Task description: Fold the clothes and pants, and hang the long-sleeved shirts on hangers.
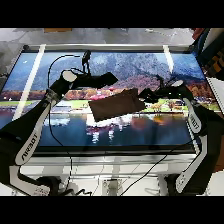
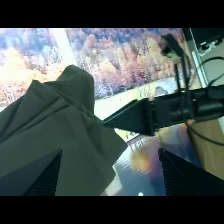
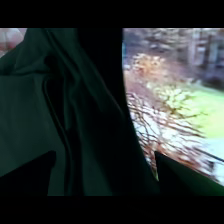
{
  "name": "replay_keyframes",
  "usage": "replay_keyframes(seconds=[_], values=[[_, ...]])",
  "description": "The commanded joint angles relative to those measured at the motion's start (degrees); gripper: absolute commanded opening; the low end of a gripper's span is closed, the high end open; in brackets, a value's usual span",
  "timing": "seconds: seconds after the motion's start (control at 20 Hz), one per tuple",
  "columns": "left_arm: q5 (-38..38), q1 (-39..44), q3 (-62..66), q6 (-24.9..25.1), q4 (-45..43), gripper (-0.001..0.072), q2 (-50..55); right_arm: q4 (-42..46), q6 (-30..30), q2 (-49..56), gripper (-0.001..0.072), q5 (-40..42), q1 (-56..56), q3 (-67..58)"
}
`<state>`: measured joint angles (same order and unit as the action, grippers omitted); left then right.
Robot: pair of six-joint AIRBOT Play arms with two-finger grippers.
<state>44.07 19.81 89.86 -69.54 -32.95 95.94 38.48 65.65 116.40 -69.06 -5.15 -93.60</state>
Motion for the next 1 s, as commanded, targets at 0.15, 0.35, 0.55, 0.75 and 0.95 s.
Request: replay_keyframes(seconds=[0.15, 0.35, 0.55, 0.75, 0.95], values=[[0.61, -3.10, 0.04, 4.37, -3.43, 0.0713, -0.04, -0.22, 0.70, 0.68, 0.0625, 0.76, 10.84, -0.02], [3.32, -5.97, 0.04, 4.37, -3.50, 0.0711, -0.04, 6.67, 0.74, 0.61, 0.0013, 5.29, 17.16, -0.04], [8.55, -8.37, 0.04, 4.42, -9.29, 0.0711, -1.16, 7.04, 1.86, -2.14, 0.0011, 5.57, 17.07, -1.97], [14.25, -9.20, 0.07, 6.56, -14.34, 0.0709, -6.84, 10.29, 8.46, -10.56, 0.0010, 4.28, 10.05, -4.92], [15.34, -9.22, 0.04, 8.55, -18.60, 0.0709, -16.41, 23.76, 16.24, -22.03, 0.0011, -1.64, -0.66, -5.27]])
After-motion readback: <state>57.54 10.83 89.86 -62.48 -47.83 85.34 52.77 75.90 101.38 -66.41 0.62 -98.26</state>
